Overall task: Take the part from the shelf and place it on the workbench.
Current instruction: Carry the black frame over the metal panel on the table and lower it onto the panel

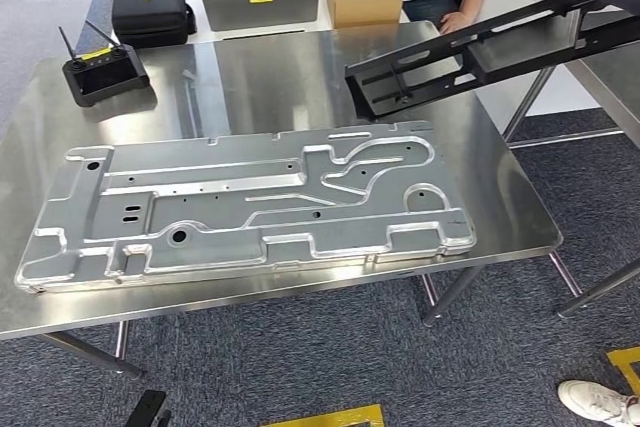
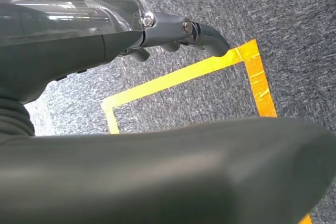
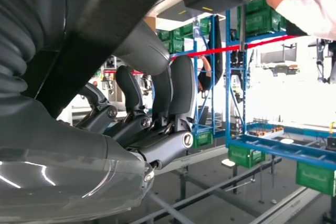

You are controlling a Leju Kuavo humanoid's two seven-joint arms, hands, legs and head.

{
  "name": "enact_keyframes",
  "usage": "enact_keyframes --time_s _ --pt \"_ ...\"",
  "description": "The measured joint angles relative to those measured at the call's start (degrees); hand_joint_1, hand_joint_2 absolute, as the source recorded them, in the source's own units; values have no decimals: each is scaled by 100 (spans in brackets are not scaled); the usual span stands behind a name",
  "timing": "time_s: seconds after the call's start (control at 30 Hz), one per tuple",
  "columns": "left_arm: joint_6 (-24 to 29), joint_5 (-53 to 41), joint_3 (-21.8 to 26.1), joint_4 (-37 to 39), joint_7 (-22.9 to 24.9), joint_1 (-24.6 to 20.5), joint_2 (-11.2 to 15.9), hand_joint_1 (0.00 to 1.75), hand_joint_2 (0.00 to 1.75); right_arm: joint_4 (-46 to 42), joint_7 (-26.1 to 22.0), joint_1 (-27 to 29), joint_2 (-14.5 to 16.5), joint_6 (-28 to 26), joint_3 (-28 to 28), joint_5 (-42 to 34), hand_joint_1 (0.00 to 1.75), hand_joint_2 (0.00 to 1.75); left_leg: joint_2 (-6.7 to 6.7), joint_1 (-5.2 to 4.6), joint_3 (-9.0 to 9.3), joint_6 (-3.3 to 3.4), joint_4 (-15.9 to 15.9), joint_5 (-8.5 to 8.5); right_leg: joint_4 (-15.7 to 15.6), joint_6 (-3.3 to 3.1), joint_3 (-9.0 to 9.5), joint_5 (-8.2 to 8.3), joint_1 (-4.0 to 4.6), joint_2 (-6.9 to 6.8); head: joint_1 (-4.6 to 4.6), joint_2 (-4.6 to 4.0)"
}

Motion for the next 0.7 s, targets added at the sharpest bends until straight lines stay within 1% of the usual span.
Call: enact_keyframes --time_s 0.1,0.33,0.43,0.57,0.7 --pt "-1 -2 -37 0 2 -3 -1 0 175 159 0 26 139 -144 128 22 175 175 1 0 2 0 0 0 0 0 1 0 1 1 0 0" --pt "-19 -17 -114 0 9 -29 -3 0 175 739 -20 138 737 -401 391 123 175 175 1 4 5 0 0 1 0 0 4 0 2 2 0 0" --pt "-18 -17 -125 0 7 -28 -3 0 175 949 -30 158 942 -449 462 125 175 175 0 4 4 0 0 1 1 0 3 0 2 0 0 0" --pt "-1 -2 -126 0 3 -8 -2 0 175 1153 -111 182 1057 -529 486 114 175 175 -2 3 1 0 0 1 1 0 1 0 1 -2 0 0" --pt "37 2 -126 0 -22 46 8 0 175 1360 -256 190 1056 -656 463 67 175 175 -1 2 0 0 0 0 0 0 -2 0 0 -1 0 0"
